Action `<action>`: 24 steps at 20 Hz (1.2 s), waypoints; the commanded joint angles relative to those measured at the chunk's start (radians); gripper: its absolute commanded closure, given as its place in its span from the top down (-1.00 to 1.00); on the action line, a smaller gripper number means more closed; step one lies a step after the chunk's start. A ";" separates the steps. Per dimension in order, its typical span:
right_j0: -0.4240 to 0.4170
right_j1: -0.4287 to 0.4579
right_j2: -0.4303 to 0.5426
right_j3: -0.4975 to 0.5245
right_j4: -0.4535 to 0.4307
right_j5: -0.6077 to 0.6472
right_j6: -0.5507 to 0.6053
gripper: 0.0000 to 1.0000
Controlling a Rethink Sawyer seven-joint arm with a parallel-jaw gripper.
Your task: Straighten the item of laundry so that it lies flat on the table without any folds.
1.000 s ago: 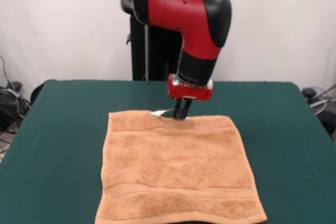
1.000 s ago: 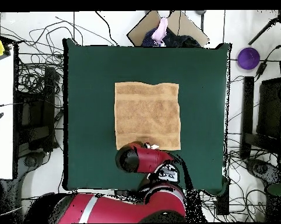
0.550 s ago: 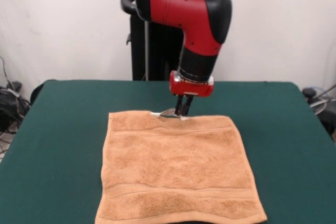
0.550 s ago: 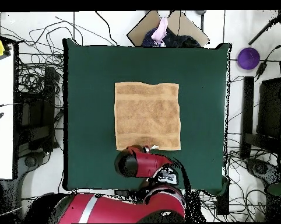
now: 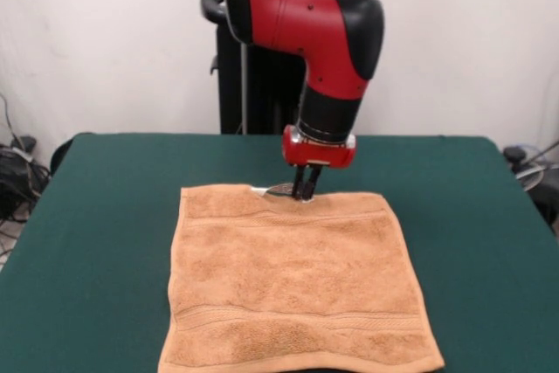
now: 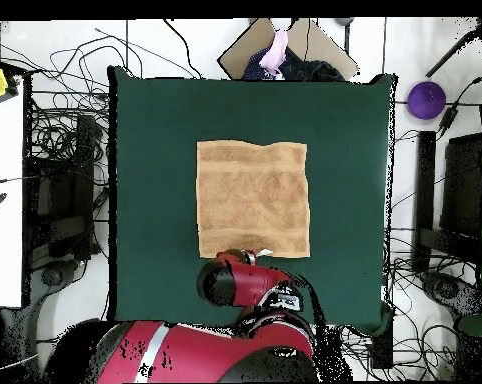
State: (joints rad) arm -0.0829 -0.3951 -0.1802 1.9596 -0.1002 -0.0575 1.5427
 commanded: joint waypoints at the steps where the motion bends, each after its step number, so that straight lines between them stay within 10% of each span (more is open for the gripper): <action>1: 0.012 0.051 0.082 -0.021 0.013 -0.032 0.190 -1.00; 24: 0.013 0.055 0.074 0.066 0.020 -0.066 0.237 -1.00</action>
State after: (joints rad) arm -0.0642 -0.3975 -0.1857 1.9728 -0.1000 -0.0658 1.5427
